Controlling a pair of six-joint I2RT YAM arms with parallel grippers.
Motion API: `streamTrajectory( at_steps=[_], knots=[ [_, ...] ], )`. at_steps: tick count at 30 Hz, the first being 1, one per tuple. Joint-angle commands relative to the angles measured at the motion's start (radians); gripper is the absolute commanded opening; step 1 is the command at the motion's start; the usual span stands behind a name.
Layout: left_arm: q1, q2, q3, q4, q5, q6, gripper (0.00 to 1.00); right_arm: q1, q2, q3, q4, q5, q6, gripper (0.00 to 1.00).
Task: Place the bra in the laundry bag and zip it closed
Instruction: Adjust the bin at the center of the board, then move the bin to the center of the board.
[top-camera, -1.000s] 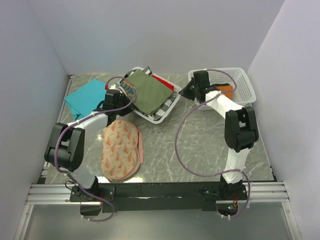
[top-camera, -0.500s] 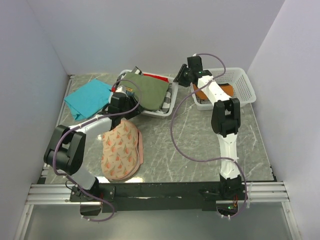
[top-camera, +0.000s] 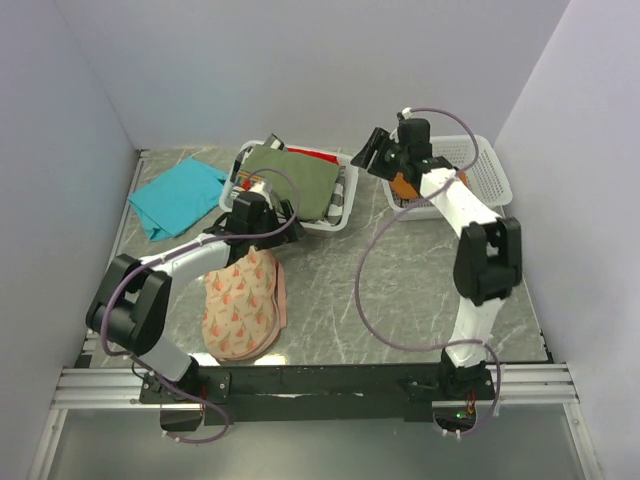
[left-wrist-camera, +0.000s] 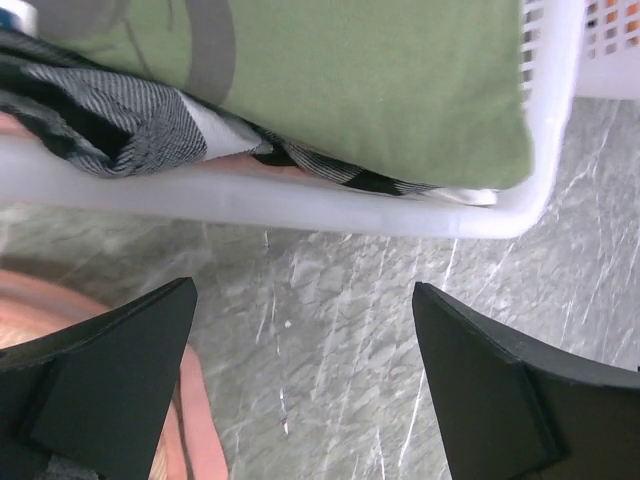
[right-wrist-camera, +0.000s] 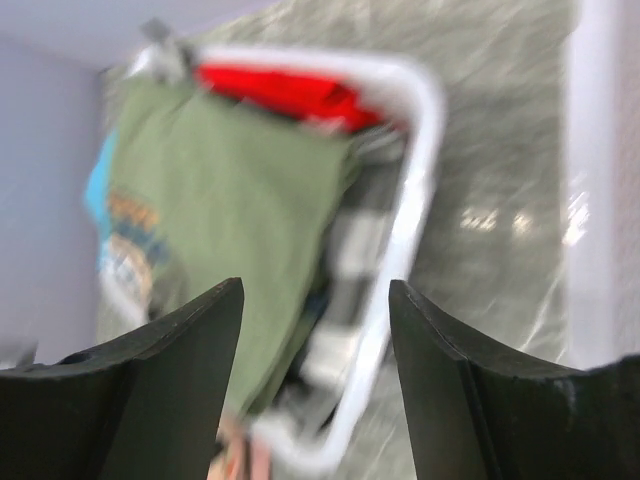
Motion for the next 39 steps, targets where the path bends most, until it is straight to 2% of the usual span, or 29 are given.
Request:
streamTrajectory(
  at_steps=[1,3,4,8,10,12,19,24,33,39],
  knots=[
    [0.002,-0.119,0.013,-0.049,-0.105,0.045,0.96,0.045,-0.209,-0.18,0.08,-0.105,-0.028,0.68],
    [0.003,-0.152,0.022,-0.098,-0.124,0.068,0.96,0.093,-0.251,-0.248,0.071,-0.145,-0.037,0.67],
    [0.005,-0.158,0.026,-0.109,-0.188,0.077,0.96,0.11,-0.277,-0.303,0.059,-0.154,-0.043,0.67],
    [0.049,-0.149,0.042,-0.164,-0.265,0.124,0.96,0.222,-0.303,-0.374,0.0,-0.142,-0.064,0.66],
    [0.078,-0.136,0.027,-0.16,-0.273,0.129,0.96,0.275,-0.314,-0.412,0.019,-0.15,-0.044,0.66],
    [0.132,-0.138,-0.013,-0.113,-0.222,0.135,0.96,0.312,-0.322,-0.435,0.048,-0.121,-0.028,0.66],
    [0.21,-0.107,-0.023,-0.083,-0.151,0.161,0.96,0.331,-0.228,-0.406,0.036,-0.075,-0.004,0.66],
    [0.212,-0.051,0.005,-0.077,-0.158,0.167,0.96,0.329,-0.126,-0.36,0.055,-0.058,0.033,0.66],
    [0.213,0.026,0.043,-0.036,-0.087,0.158,0.96,0.317,-0.086,-0.302,0.063,0.085,0.033,0.68],
    [0.213,0.08,0.102,-0.042,-0.098,0.167,0.96,0.292,-0.017,-0.221,0.043,0.079,0.027,0.68]
  ],
)
